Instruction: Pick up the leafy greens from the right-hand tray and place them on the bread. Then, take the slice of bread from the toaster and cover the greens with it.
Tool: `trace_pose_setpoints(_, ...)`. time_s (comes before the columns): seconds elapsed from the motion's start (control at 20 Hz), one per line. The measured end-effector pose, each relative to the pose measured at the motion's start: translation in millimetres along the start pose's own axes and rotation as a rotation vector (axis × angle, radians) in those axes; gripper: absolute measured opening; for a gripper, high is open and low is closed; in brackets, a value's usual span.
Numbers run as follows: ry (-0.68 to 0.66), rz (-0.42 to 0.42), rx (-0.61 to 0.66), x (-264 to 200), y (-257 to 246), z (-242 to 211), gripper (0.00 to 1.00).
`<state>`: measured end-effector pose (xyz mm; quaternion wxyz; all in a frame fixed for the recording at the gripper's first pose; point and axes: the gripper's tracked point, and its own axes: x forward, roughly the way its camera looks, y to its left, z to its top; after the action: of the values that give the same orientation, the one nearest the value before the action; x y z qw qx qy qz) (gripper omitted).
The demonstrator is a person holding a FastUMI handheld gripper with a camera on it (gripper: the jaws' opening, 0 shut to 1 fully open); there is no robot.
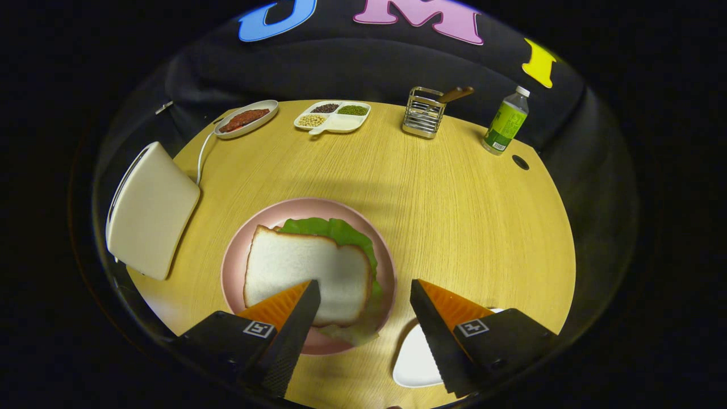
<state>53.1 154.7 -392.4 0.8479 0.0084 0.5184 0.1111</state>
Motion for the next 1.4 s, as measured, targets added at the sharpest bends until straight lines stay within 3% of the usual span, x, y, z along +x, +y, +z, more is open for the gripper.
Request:
trace_pose_setpoints(0.4,-0.176,0.054,0.075,-77,4,47,0.99)
trace_pose_setpoints(0.8,-0.454,0.067,0.008,-191,3,113,0.99)
trace_pose_setpoints(1.05,-0.577,0.068,-0.020,-252,7,127,0.99)
trace_pose_setpoints(1.4,-0.663,0.062,-0.022,-293,6,121,0.99)
